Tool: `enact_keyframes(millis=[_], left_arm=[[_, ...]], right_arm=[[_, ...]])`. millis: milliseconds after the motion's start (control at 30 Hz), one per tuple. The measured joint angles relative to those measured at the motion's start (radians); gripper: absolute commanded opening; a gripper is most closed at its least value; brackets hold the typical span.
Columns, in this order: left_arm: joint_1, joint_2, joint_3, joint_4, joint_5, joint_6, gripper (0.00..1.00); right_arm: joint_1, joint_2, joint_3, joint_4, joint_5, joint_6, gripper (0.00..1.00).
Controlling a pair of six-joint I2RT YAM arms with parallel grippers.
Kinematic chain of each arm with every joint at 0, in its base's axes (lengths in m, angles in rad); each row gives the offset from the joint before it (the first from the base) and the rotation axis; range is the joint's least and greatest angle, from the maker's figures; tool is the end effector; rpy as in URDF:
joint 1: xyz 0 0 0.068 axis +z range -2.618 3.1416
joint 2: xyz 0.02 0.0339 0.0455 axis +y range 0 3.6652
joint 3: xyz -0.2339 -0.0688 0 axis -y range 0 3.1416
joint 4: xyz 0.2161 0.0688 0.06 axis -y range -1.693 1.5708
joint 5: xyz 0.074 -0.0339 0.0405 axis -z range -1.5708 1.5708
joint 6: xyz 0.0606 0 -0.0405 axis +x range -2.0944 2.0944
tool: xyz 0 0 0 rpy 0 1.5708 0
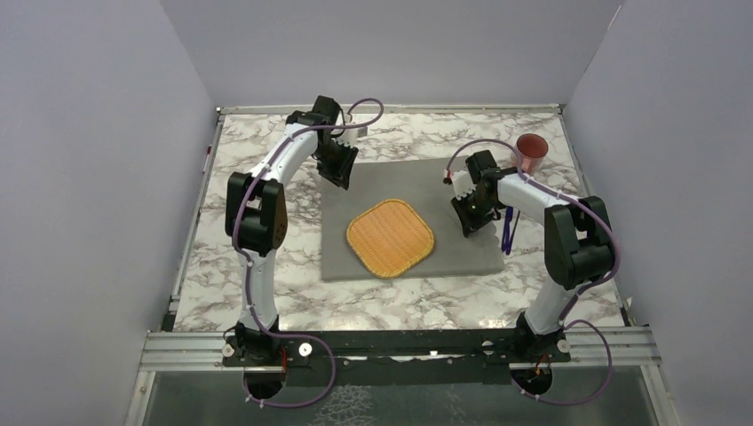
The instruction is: Set the dinner table for one person
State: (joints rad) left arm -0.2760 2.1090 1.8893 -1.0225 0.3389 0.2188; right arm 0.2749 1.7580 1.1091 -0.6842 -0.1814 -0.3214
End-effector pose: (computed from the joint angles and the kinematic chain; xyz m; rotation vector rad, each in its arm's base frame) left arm 0.3853 -0.1301 0.2017 0.7583 2.6797 -0.4893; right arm 0.2891 0.0929 0.1307 -0.8788 2.7527 0.2547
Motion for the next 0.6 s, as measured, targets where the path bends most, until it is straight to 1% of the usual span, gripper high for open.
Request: enact_keyframes(millis=[133, 267, 600], left_arm=[[-0.026, 0.024, -0.022, 0.016, 0.038, 0.005, 0.3], [-0.042, 0.068, -0.022, 0.047, 0.043, 0.003, 0.3], [-0.04, 0.128, -0.028, 0.084, 0.0, -0.012, 0.29]], right_arm=[[0.0, 0.0, 0.002, -0.005, -0.001, 0.006, 0.17], [0.0, 0.0, 0.003, -0.017, -0.011, 0.008, 0.17], [0.0, 0.0, 0.006, -0.042, -0.031, 0.011, 0.17]])
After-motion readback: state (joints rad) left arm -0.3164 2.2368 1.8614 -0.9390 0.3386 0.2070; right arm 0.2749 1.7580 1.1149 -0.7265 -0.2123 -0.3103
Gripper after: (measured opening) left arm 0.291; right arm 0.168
